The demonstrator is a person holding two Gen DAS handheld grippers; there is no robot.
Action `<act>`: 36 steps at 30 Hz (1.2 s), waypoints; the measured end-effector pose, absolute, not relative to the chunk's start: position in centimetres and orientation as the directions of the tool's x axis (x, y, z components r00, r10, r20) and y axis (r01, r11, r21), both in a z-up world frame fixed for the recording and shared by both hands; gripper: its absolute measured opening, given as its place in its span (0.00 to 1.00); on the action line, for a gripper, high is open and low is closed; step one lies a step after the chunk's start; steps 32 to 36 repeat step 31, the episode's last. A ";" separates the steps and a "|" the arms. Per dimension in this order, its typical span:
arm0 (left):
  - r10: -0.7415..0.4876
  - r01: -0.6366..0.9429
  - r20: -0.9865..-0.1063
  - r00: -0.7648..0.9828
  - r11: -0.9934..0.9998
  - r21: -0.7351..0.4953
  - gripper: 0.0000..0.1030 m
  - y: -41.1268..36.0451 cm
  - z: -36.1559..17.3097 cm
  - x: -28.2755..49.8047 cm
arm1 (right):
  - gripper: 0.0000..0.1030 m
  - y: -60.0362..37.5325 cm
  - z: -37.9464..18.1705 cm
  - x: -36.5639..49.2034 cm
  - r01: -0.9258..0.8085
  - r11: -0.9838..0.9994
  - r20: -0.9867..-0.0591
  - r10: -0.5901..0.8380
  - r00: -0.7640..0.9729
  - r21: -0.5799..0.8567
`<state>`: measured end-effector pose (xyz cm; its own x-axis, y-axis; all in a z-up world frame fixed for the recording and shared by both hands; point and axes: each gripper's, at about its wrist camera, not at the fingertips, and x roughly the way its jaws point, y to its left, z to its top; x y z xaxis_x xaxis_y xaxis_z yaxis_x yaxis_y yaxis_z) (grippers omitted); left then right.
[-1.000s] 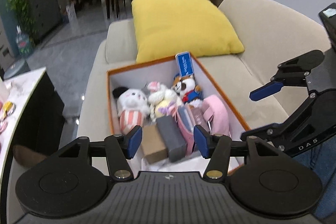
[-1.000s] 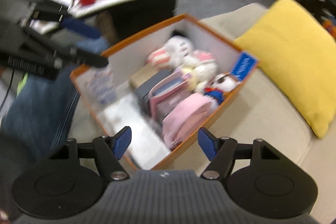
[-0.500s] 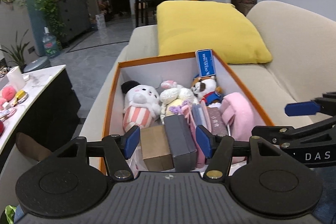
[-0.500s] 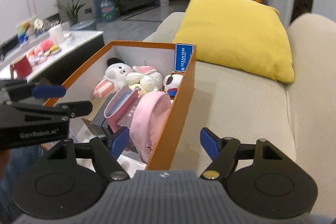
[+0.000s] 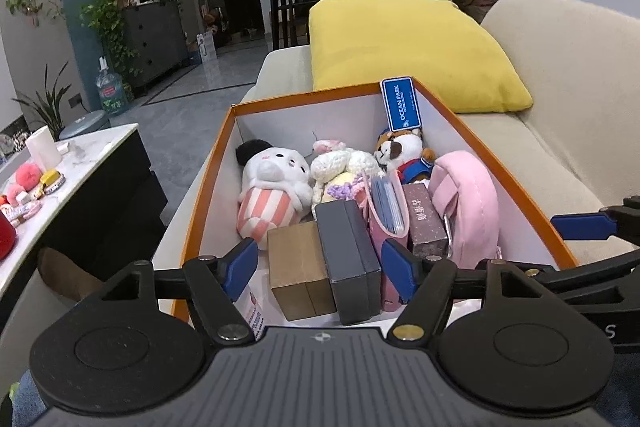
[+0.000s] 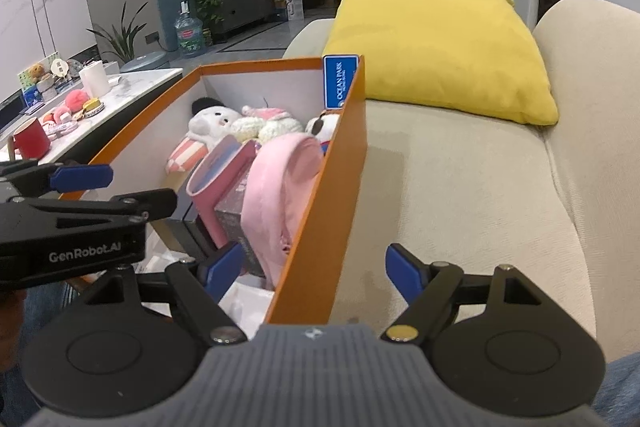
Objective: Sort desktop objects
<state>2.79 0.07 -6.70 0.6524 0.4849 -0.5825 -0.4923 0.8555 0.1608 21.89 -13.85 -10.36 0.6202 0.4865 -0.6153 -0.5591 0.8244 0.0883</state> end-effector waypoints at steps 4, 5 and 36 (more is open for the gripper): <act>0.488 -0.489 -0.583 0.649 0.855 0.172 0.80 0.0 -7.0 2.9 | 0.78 -14.0 -10.8 22.1 -0.550 0.830 -0.620 0.481 0.621 0.093; 0.491 -0.489 -0.584 0.647 0.854 0.176 0.80 0.0 -7.0 2.9 | 0.78 -14.0 -10.9 22.2 -0.548 0.831 -0.620 0.480 0.621 0.095; 0.399 -0.505 -0.694 0.599 0.861 0.059 0.83 1.4 -7.9 2.7 | 0.78 -14.2 -10.9 22.2 -0.555 0.827 -0.619 0.484 0.619 0.092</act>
